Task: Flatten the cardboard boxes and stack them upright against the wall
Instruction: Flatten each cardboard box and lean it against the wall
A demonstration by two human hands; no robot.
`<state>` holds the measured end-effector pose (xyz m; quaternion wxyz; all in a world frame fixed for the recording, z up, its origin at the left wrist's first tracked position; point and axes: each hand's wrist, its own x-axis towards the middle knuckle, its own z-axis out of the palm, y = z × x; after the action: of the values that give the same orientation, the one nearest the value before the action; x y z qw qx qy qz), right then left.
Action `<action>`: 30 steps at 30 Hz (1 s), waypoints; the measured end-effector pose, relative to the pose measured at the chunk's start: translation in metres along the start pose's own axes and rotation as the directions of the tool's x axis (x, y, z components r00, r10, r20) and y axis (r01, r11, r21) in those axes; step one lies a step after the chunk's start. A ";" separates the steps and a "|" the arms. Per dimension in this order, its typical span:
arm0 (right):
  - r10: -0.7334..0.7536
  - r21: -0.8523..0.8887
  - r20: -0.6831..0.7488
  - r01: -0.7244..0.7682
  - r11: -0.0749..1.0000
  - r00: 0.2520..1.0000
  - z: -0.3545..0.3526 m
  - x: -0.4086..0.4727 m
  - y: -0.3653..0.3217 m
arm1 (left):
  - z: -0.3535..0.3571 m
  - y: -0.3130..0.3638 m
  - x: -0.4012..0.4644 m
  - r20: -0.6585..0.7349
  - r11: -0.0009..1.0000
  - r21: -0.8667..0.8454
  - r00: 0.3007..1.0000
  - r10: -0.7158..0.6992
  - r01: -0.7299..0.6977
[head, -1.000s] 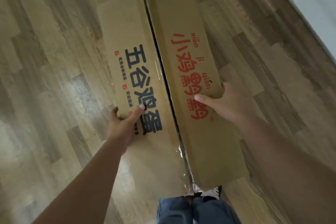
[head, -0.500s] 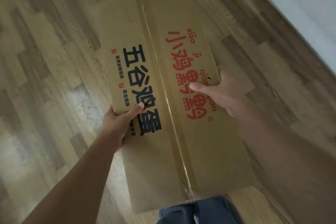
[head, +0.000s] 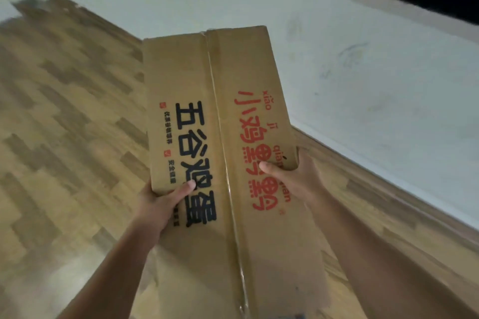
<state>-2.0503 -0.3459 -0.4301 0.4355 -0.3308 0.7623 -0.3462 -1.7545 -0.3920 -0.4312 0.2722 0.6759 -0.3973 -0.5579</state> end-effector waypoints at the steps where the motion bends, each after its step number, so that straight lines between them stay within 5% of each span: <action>1: -0.011 0.016 -0.050 0.011 1.000 0.999 -0.018 -0.022 -0.007 | 0.004 0.016 -0.017 0.027 0.999 0.020 0.999 0.047 -0.048; 13: 0.015 0.247 -0.503 0.127 0.961 0.864 -0.193 -0.281 -0.009 | 0.083 0.124 -0.224 0.396 0.918 0.108 0.863 0.312 -0.381; 20: 0.120 0.348 -0.703 0.192 0.918 0.701 -0.321 -0.443 0.066 | 0.207 0.119 -0.384 0.642 0.855 0.031 0.666 0.380 -0.518; 30: 0.231 0.347 -0.875 0.219 0.912 0.426 -0.500 -0.667 0.228 | 0.404 0.048 -0.644 0.860 0.784 0.021 0.411 0.303 -0.621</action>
<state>-2.2753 0.4345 -0.1357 0.0185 0.0091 0.7851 -0.6190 -2.1973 0.1541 -0.1385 0.0804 0.2320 -0.7383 -0.6282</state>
